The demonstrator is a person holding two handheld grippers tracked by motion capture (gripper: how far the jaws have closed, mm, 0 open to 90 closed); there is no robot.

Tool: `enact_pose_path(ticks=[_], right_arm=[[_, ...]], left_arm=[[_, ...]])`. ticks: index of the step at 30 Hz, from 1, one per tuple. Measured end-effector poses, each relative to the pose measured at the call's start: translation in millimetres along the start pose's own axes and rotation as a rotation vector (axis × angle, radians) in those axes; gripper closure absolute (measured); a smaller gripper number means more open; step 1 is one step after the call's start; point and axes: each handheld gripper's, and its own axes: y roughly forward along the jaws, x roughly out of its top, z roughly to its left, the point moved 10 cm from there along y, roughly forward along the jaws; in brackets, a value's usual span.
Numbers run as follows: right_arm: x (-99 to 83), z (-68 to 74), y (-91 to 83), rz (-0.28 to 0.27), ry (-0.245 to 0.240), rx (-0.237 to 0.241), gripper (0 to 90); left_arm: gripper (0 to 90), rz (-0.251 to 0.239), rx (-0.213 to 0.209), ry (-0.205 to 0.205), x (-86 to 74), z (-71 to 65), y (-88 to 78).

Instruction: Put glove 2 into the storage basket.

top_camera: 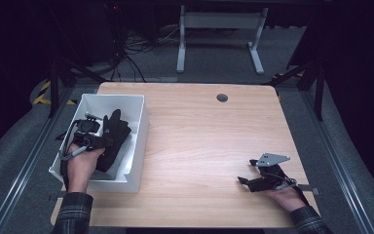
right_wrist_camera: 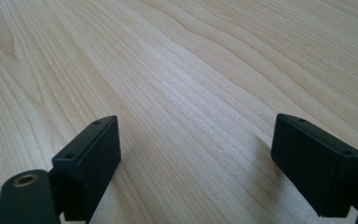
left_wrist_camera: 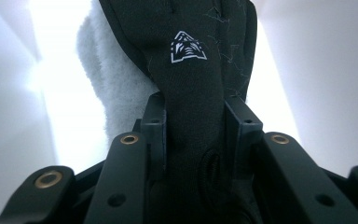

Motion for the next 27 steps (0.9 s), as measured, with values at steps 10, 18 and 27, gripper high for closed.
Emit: enact_pose_path(ticks=[10,18,27], right_arm=[[-0.3,0.2,-0.4,0.001,0.0,0.001,16.1],[-0.4,0.2,-0.5,0.001,-0.001,0.002,16.2],[-0.5,0.3,-0.5,0.001,0.0,0.002,16.2]], left_arm=[[56.6,-0.001,0.006,-0.004,0.2,1.4,3.4],[34.2,-0.029,0.063,0.007,10.1,2.9,-9.0],[24.9,-0.095,0.028,0.039,23.0,-5.9,-31.0]])
